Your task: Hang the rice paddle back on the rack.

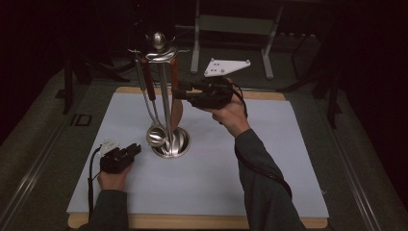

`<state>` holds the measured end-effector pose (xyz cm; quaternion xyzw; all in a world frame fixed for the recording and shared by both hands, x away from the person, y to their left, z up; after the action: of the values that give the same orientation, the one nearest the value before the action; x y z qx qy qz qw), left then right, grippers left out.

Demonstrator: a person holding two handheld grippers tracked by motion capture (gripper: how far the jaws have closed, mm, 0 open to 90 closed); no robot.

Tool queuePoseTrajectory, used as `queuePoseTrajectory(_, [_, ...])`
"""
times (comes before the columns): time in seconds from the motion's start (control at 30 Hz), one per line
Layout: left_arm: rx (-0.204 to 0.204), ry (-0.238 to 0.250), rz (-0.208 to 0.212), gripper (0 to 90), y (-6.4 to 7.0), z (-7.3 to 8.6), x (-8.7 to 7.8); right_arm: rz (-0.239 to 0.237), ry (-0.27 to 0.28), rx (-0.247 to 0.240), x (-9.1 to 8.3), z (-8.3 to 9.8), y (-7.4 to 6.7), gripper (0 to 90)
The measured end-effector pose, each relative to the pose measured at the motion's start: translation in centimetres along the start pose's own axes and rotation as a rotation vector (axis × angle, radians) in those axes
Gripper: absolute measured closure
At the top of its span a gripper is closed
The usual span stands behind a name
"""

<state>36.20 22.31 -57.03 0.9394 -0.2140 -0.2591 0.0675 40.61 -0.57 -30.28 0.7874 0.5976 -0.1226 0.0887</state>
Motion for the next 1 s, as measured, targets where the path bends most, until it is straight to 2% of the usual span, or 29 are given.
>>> queuePoseTrajectory(0.47, [-0.001, 0.000, 0.000, 73.6, 0.00, 0.00, -0.01, -0.022, 0.016, 0.006, -0.05, 0.11, 0.08, 65.8])
queuePoseTrajectory(1.0, [-0.003, 0.001, 0.001, 73.6, 0.01, 0.00, 0.00, -0.022, 0.033, 0.012, -0.01, 0.10, 0.19, 63.8])
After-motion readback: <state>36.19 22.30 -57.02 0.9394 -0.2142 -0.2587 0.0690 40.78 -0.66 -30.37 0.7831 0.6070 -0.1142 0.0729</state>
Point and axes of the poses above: each handheld gripper's, and its own axes: x roughly forward along the jaws, z roughly out of its underside, y roughly to its right, the point moved 7 cm from there along x, roughly forward along the jaws, and after that the axes turned 2 degrees about -y, right-handed, at the moved point
